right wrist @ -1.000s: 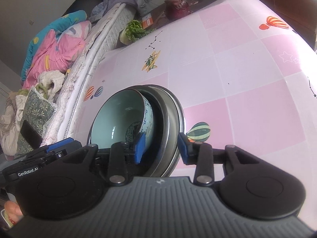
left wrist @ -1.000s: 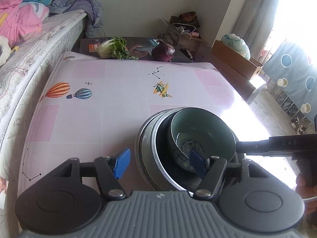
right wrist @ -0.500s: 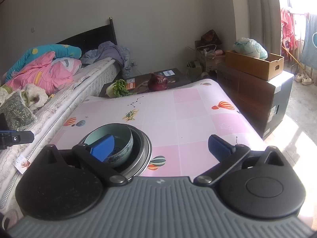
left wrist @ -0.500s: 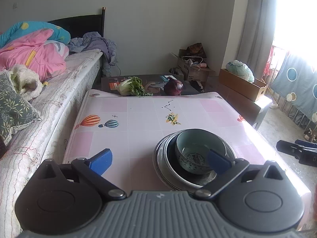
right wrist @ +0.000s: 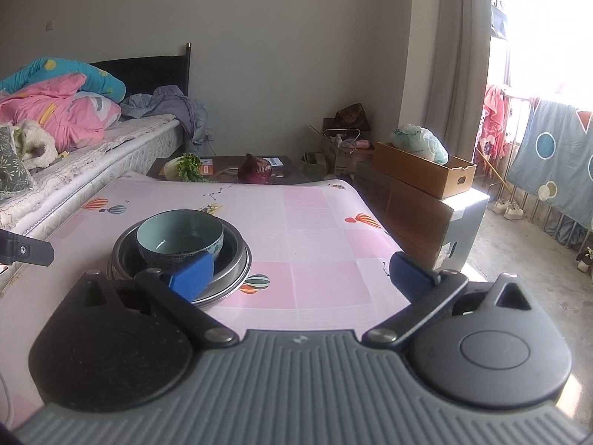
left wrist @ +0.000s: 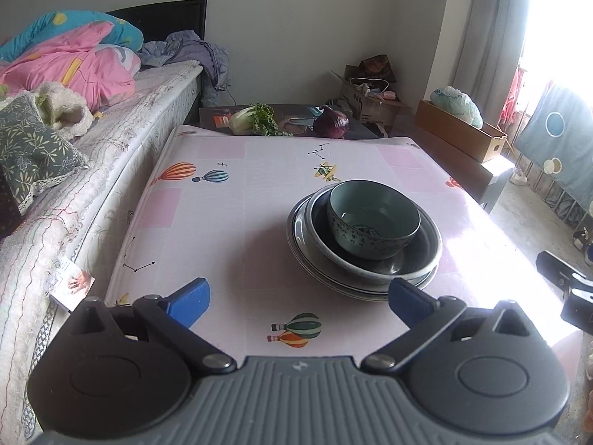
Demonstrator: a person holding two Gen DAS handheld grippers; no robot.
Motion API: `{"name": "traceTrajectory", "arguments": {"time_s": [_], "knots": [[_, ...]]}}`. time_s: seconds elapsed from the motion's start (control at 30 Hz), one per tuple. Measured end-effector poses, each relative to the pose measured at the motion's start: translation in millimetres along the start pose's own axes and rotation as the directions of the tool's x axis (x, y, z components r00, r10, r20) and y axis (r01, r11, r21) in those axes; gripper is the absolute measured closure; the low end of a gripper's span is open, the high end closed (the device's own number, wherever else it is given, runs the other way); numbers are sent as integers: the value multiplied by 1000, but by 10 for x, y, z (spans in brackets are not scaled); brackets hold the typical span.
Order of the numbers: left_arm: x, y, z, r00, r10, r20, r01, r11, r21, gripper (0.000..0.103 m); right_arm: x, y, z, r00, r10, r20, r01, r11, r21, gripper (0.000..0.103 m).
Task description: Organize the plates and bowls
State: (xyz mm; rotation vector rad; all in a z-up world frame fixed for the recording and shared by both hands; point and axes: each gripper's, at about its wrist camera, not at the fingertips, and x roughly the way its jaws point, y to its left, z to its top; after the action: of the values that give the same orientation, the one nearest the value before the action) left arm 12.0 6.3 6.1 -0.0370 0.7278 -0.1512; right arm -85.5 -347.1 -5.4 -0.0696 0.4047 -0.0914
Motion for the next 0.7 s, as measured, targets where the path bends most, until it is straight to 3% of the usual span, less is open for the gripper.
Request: {"name": "traceTrajectory", "arguments": {"time_s": [0.2, 0.47, 0.7], "knots": [[-24, -90, 54, 996, 88, 11, -88, 996, 29, 0, -32, 32, 5, 999, -1, -51, 2, 1000, 3, 1], [79, -103, 118, 991, 129, -29, -128, 991, 50, 0, 95, 115, 69, 996, -2, -93, 5, 999, 36, 1], [260, 13, 49, 986, 85, -140, -89, 996, -26, 0, 315, 249, 37, 969, 80, -234, -69, 996, 56, 1]]}}
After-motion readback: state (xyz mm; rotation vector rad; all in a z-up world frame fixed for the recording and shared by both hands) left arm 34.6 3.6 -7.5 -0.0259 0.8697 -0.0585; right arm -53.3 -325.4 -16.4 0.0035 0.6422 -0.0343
